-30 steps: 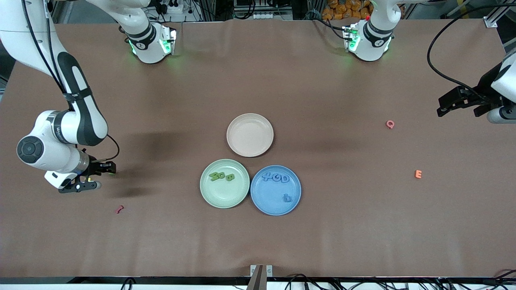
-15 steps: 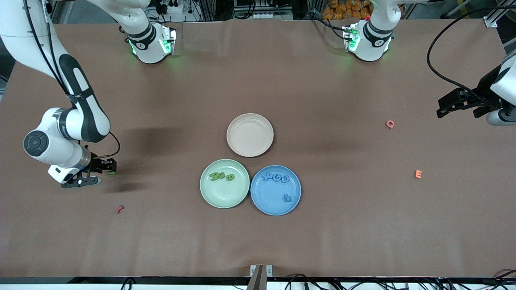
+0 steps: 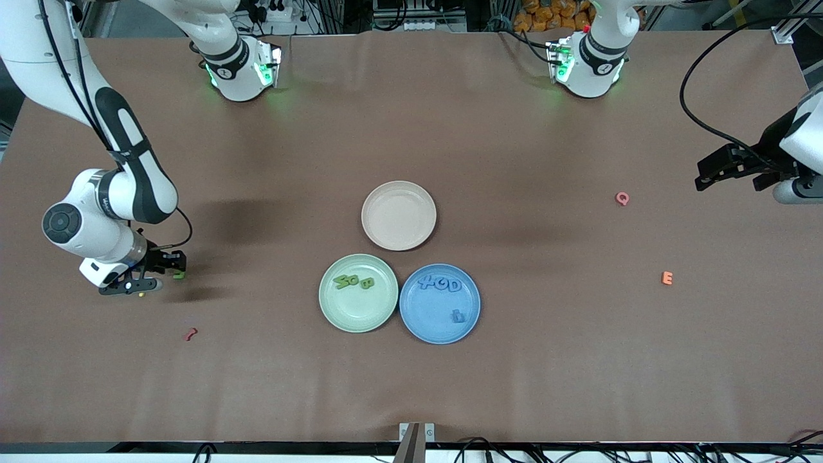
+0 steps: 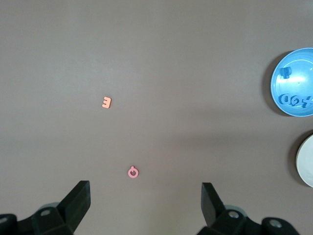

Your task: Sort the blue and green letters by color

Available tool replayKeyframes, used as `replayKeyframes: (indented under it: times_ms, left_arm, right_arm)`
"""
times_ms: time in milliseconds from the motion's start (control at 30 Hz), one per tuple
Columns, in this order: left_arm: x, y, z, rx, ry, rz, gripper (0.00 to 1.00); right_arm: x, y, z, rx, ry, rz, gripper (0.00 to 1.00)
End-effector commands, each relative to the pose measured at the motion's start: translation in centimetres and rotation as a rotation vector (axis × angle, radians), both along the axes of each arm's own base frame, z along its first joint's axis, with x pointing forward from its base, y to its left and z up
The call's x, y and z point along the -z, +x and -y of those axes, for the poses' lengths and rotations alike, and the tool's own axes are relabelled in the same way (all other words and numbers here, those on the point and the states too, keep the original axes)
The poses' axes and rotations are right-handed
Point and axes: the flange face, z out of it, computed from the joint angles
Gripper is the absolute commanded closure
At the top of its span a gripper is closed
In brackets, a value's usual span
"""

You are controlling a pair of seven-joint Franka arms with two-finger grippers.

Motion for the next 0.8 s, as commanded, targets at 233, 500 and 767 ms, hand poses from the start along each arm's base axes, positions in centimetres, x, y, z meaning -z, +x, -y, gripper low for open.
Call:
replayKeyframes:
  times_ms: [233,500,767]
  left_arm:
    - [-0.5,0.5,-0.3,0.024,0.016,0.016,0.0]
    - [-0.3,0.7,-0.3,0.024,0.016,0.021,0.0]
    - [-0.3,0.8,-0.3,0.022,0.016,0.021,0.0]
  right_arm:
    - [0.1,-0.5,0.3,0.035,0.022,0.013,0.47]
    - [0.6,-0.5,0.3,0.041,0.024,0.018,0.5]
    - [1.1,-0.4,0.2,0.039,0.023,0.031,0.5]
